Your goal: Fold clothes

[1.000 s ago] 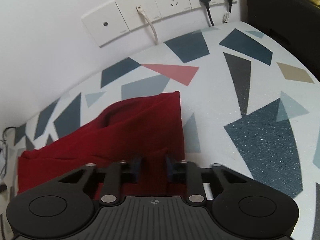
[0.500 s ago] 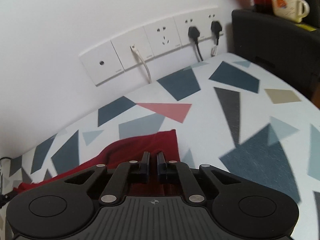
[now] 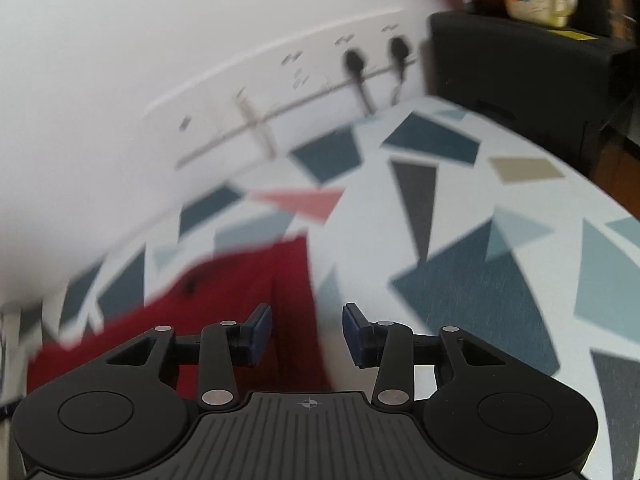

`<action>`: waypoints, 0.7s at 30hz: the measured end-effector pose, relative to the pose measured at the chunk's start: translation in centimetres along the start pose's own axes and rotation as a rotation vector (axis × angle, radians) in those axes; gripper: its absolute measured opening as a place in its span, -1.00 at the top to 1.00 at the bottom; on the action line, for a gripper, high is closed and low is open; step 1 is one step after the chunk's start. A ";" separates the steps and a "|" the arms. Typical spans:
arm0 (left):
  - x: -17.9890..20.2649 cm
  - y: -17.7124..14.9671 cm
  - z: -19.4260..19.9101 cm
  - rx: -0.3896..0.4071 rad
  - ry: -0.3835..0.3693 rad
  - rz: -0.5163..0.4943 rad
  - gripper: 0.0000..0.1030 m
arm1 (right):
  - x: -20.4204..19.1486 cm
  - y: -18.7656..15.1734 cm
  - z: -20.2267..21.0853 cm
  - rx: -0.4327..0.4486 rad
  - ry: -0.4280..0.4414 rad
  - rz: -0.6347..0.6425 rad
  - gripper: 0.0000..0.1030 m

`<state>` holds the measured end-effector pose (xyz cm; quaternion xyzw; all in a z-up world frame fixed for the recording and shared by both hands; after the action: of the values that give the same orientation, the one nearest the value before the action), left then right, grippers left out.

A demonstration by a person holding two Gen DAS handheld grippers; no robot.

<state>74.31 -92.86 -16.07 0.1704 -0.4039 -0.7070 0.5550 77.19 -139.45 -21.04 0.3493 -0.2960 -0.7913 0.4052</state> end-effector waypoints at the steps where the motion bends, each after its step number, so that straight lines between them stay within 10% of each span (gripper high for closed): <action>1: 0.2 -0.5 0.5 0.002 0.012 -0.013 0.19 | -0.5 -0.7 0.0 -0.013 0.005 0.025 0.28; 3: 0.4 -1.3 1.1 0.005 0.011 -0.009 -0.36 | -1.3 -1.6 -0.3 -0.030 0.019 0.061 0.27; 5: 0.5 -2.0 1.2 0.001 0.026 -0.016 -0.47 | -2.5 -2.2 -0.5 -0.037 0.019 0.135 0.17; 7: 0.6 -2.5 0.8 -0.017 0.053 -0.036 -0.35 | -3.7 -2.7 -1.2 -0.052 0.007 0.241 0.22; 8: 0.4 -2.6 0.6 -0.029 0.047 -0.030 0.06 | -4.0 -2.9 -1.4 -0.058 0.002 0.271 0.44; 11: 0.0 -2.4 0.1 -0.056 0.019 -0.001 0.21 | -3.7 -2.3 -1.2 -0.037 -0.010 0.261 0.99; 18: 0.3 -2.5 0.2 -0.061 0.041 -0.004 0.15 | -0.4 -0.7 -0.2 -0.043 -0.099 0.180 0.95; 21: 0.1 -2.6 0.4 -0.056 0.045 0.020 0.12 | 0.1 -0.3 0.1 -0.016 0.001 0.070 0.47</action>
<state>72.39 -92.64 -17.78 0.1666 -0.3729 -0.7084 0.5756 76.90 -139.35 -21.24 0.3358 -0.3017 -0.7788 0.4356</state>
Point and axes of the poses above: each gripper's, at about its wrist camera, not at the fingertips, and z roughly against the way its jaws point, x to its right, y to its top, the point moved 1 cm from there along -z, roughly the way its jaws point, and after that the axes turned 10 degrees about x, right-handed, at the moved point
